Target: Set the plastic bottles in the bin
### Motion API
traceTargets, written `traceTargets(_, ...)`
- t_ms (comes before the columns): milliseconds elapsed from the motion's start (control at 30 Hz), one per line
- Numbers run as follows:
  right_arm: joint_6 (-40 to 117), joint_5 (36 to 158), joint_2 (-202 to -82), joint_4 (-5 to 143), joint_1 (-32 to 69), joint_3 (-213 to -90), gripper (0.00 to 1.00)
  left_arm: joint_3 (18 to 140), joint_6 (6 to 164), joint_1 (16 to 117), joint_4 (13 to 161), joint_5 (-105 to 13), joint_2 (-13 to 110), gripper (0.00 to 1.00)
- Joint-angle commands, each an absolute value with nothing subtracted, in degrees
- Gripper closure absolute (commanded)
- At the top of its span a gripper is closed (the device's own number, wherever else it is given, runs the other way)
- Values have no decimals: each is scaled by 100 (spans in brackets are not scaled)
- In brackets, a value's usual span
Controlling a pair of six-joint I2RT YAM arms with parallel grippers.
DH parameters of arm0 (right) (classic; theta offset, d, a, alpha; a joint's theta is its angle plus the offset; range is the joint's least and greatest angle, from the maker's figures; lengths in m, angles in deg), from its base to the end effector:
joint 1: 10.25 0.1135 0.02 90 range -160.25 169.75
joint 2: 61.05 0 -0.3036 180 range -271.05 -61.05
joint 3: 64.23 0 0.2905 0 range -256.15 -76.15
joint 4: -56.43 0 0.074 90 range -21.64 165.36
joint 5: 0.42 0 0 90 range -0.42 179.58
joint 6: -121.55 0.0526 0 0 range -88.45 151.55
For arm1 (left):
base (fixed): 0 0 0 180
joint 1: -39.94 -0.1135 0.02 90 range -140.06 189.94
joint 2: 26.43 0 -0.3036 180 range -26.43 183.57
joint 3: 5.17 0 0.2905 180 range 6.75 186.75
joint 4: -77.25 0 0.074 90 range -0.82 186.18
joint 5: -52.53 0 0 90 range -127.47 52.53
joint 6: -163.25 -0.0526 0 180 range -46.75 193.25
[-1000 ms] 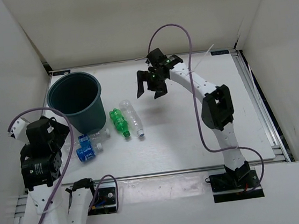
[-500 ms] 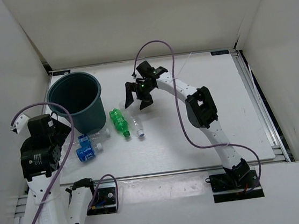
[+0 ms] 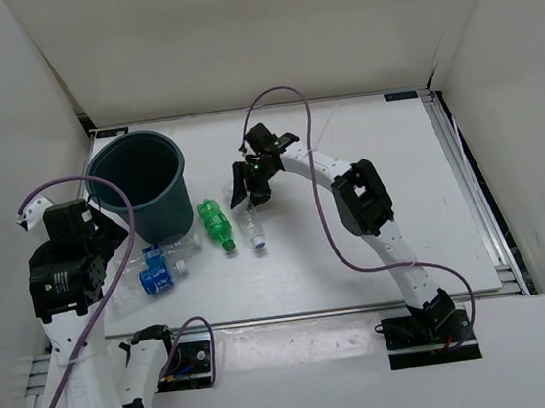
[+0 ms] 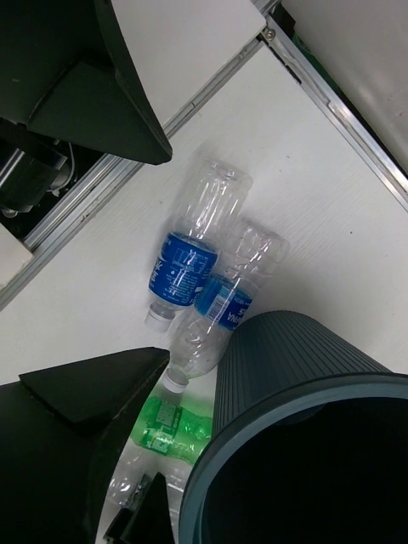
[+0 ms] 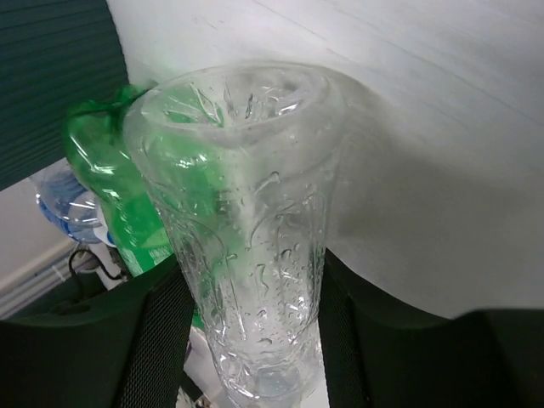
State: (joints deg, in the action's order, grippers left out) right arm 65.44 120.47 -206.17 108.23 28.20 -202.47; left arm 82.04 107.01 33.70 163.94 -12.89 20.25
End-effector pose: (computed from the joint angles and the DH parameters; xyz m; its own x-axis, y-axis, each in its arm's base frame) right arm 0.4683 0.4063 0.1505 -0.9695 -0.1588 -0.1870 -0.2434 0.7163 0.6539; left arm 0.1138 0.0345 0.4353 -0.3820 -0.5501 -0.7426 -0.7187 0.6820 -0.1355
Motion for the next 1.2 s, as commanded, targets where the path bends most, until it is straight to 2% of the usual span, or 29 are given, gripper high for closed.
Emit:
traceTargets(0,6574,11551,-19574,10755,2692,-19938,60,8445,10507,3388,16476,-1313,2024,0)
traceTargets(67,6723,11393,-19168,10694,2631,-19885,66,8445,10507,3388,16476,-1313,1971,0)
traceTargets(267,7707,10858,-18103,9773,2613,-20646,71,8716,10568,3388,16590,-1488,1919,0)
traceTargets(367,7761,10480,-18198,8634,2894,-21069,71,9058,10428,3388,16765,-1689,1997,0)
traceTargets(467,7708,9918,-18838,7736,3184,-22009,71,9593,10323,3493,17116,-1900,2225,0)
traceTargets(633,7306,9170,-19191,6240,3650,-22038,66,10096,9901,3818,17118,-2200,2436,0)
traceTargets(733,6936,9037,-19648,5545,3905,-22345,58,10159,9821,4125,17118,-1920,2639,0)
traceTargets(867,6084,8914,-19851,5104,4221,-22293,54,10404,9629,4468,17118,-1559,2903,0)
traceTargets(900,5795,8992,-19912,5043,4222,-22293,52,10526,9628,4521,17118,-1507,3008,0)
traceTargets(933,5688,9089,-19913,5043,4274,-22293,41,10589,9628,4522,17118,-1506,3061,0)
traceTargets(967,5634,9177,-19913,5208,4274,-22371,0,10650,9628,4522,17118,-1506,3061,0)
traceTargets(1033,5381,9117,-19443,5876,4274,-22268,0,10765,9628,4522,17118,-1567,3193,0)
traceTargets(1167,5605,8370,-17885,6026,4196,-21047,0,10818,9838,4522,17118,-1182,3193,0)
